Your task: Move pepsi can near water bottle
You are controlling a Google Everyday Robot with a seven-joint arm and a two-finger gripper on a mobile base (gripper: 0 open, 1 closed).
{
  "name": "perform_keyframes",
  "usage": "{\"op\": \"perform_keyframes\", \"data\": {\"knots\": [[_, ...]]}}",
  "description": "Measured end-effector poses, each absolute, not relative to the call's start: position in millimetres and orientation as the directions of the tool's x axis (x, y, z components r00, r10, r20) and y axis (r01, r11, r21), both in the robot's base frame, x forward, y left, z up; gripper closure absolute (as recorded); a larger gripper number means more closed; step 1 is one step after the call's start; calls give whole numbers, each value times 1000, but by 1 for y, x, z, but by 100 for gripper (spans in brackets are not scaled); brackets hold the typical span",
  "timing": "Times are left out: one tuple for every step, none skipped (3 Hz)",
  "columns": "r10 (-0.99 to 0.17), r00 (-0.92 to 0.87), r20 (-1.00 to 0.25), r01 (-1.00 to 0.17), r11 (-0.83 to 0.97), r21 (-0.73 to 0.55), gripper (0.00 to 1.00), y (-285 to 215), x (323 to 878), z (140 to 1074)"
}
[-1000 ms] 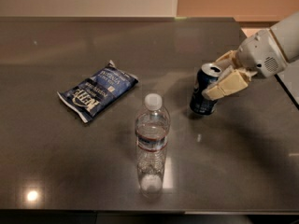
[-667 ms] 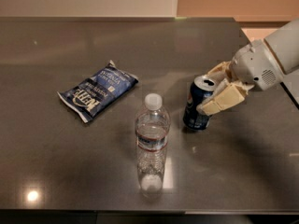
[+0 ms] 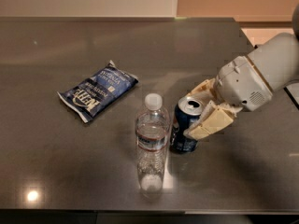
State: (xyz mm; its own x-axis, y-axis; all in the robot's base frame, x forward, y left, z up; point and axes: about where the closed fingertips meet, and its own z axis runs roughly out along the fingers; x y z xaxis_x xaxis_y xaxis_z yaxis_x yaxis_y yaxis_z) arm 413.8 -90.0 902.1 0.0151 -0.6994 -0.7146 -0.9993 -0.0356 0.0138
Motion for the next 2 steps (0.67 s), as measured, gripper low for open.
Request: {"op": "perform_keyframes", "data": {"knots": [[-703,53,-709,-998,-64,-11,60,-82,401,902],[-709,72,-702,-997,-76,-26,38,-80,396,898]]}}
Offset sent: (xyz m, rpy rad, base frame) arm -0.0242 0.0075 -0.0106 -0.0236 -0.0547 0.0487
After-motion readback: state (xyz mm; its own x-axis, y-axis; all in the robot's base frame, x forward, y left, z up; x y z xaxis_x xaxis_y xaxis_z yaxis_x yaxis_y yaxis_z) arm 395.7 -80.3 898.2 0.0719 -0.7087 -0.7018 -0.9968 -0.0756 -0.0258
